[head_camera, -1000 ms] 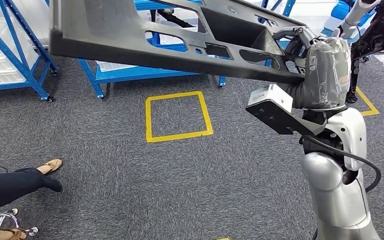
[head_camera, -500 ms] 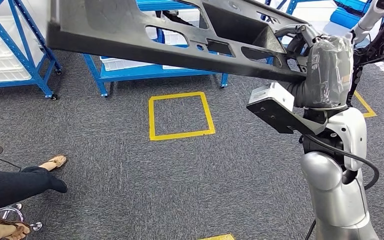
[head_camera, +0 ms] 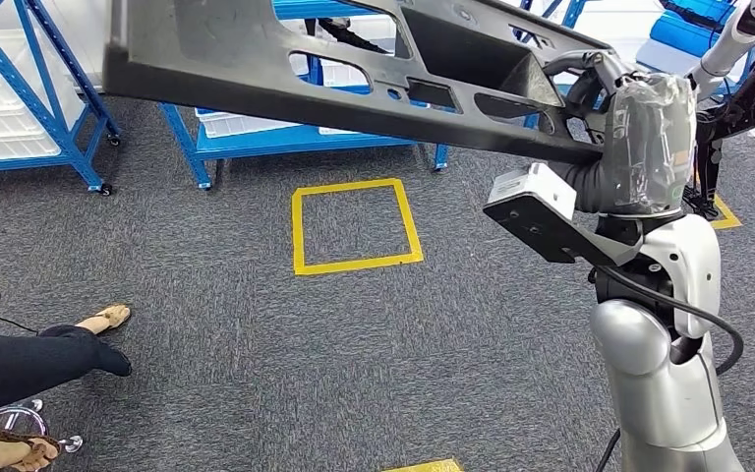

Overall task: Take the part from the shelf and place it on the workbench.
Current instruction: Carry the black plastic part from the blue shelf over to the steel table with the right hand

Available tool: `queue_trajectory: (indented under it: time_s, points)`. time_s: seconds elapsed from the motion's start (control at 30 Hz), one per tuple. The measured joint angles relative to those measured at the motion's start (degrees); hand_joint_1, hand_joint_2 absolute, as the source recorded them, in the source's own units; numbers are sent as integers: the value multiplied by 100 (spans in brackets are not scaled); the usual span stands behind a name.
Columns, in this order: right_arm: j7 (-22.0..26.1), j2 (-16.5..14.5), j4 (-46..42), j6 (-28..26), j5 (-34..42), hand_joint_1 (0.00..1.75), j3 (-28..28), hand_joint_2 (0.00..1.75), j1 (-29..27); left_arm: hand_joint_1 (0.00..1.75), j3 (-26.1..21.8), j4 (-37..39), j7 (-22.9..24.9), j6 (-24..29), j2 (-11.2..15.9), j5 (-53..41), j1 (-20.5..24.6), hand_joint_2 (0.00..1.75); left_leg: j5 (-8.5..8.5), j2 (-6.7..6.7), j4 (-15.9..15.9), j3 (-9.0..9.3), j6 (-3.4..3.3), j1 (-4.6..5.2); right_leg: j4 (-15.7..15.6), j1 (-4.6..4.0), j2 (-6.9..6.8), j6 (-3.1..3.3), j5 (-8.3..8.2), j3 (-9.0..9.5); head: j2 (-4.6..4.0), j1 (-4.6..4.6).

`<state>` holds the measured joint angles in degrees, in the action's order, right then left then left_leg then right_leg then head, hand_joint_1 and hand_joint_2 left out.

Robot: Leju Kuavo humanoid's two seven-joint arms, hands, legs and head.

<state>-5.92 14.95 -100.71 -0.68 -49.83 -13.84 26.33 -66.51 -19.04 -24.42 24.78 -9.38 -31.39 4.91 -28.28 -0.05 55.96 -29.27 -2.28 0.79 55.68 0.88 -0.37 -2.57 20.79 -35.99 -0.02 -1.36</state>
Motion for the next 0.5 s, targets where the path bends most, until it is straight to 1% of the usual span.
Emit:
queue_trajectory:
  time_s: [0.23,0.4,0.5]
  points:
    - [103,0,86,-98,-187,175,73,175,-50,0,2,103,-9,-84,23,-16,85,175,2,0,0,-4,1,0,1,0,1,0,0,-3,0,0]
    - [263,-2,246,-194,-152,175,107,175,-58,0,8,202,-10,-38,56,-26,135,175,1,2,24,-25,-3,12,-4,19,3,-31,-24,-8,0,-1]
    - [309,-15,366,-213,-113,175,102,175,-23,0,9,249,-10,-27,81,-11,142,175,7,-4,51,-49,-18,23,-5,33,2,-58,-42,-13,0,0]
